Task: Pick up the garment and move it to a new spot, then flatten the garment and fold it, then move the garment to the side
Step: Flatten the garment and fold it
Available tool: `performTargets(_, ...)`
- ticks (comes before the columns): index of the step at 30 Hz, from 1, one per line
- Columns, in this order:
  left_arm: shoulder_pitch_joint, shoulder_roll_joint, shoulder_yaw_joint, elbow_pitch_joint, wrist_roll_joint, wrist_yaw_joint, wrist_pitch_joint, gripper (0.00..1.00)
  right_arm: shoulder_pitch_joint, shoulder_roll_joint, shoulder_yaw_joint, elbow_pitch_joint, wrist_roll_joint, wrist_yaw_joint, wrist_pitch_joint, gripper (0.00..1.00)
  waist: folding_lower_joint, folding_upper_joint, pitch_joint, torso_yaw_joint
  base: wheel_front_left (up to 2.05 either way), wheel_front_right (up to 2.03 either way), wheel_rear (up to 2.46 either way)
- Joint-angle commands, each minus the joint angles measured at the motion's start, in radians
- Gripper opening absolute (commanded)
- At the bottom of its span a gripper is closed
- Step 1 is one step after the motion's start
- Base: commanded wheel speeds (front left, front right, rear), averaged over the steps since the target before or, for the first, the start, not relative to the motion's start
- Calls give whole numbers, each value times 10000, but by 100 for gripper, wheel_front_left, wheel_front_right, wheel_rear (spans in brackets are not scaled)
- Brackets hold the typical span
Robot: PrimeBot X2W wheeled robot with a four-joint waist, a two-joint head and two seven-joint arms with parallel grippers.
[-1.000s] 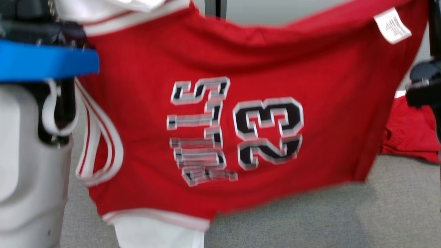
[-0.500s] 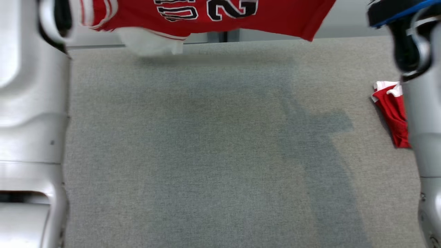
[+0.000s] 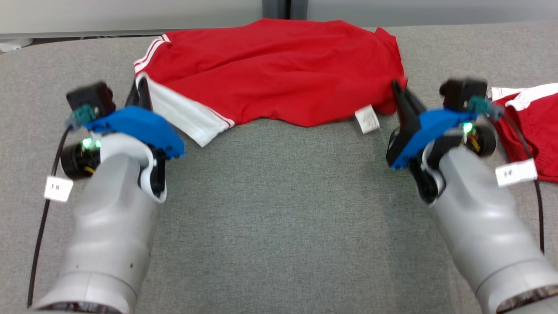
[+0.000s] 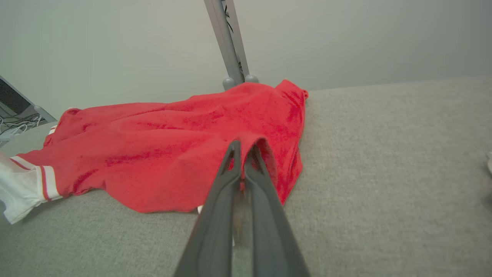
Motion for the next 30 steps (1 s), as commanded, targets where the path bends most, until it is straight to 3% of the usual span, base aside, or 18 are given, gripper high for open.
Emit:
performTargets(1,301,-3,126,-122,-71,-50,-37,0,360,56,96,53,192,1,-104,0,-1,-2,25,25,0,0,0)
performTargets(5,1370,22,686,-1188,-149,-48,-40,0,1397,-35,169,-317,857,1,-230,0,-1,-2,-39,57,0,0,0)
performTargets(14,5020,51,2449,-5007,420,-181,-40,0,4519,-427,-269,-3232,1474,1,-240,0,-1,-2,-866,-135,0,0,0)
performTargets(23,8623,-100,2651,-8628,930,404,195,0,8184,-932,-968,-5997,1052,-1,-235,0,-1,-2,-1837,53,0,0,0)
performTargets(26,10110,-110,2550,-10805,1022,933,1197,0,9486,-1088,-1460,-7204,821,-1,589,0,-1,-2,-2070,98,0,0,0)
performTargets(28,11158,-130,2384,-12781,1092,1401,2228,0,10655,-885,-2153,-8755,461,-1,2006,0,-1,-2,-2214,111,0,0,0)
performTargets(30,11508,-141,2287,-13442,1046,1544,2684,0,11126,-696,-2452,-9585,229,-1,2734,0,-1,-2,-2220,70,0,0,0)
